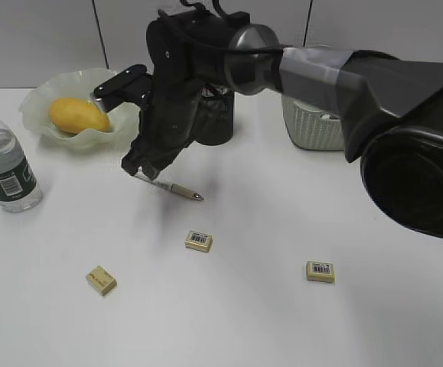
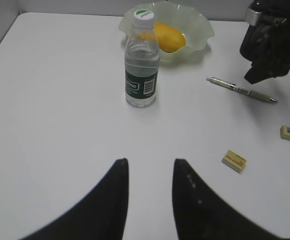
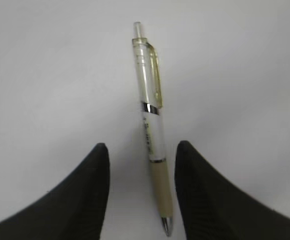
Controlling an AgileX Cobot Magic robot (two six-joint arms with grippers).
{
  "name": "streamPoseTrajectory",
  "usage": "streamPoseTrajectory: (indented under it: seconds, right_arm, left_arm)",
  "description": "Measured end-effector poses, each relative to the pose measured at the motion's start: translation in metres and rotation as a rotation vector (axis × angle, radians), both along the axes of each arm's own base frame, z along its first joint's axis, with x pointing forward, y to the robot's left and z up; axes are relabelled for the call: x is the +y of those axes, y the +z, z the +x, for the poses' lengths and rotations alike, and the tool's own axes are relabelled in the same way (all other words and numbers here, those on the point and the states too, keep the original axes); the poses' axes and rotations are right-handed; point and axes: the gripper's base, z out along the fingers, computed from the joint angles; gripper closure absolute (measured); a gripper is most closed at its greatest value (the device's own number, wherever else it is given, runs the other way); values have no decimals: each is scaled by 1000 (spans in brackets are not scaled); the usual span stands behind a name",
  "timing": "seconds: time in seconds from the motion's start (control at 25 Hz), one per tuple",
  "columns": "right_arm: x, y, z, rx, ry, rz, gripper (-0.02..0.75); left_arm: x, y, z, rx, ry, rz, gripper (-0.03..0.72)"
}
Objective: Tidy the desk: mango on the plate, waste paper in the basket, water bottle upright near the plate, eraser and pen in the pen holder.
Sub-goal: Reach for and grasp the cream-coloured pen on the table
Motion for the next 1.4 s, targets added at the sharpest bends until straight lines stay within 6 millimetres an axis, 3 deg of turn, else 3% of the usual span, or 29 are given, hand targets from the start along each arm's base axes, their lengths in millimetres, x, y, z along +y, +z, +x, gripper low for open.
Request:
streamPoseTrajectory:
  seconds: [0.16, 0.52, 1.04, 1.28, 1.4]
  right_arm:
    - [4, -14, 0, -3, 49, 3, 446]
    - [8, -38, 3, -40, 147, -16, 458]
    - [7, -52, 8, -32, 133, 5, 482]
    - [6, -52, 10, -43, 141, 7, 617]
    - [5, -52, 12, -44, 138, 7, 625]
  left_arm:
    - [0, 0, 0, 0, 0, 0, 455]
    - [0, 0, 0, 1, 0, 0, 455]
    - [0, 0, 0, 1, 0, 0, 455]
    - [0, 0, 0, 1, 0, 0, 455]
    - [0, 0, 0, 1, 0, 0, 455]
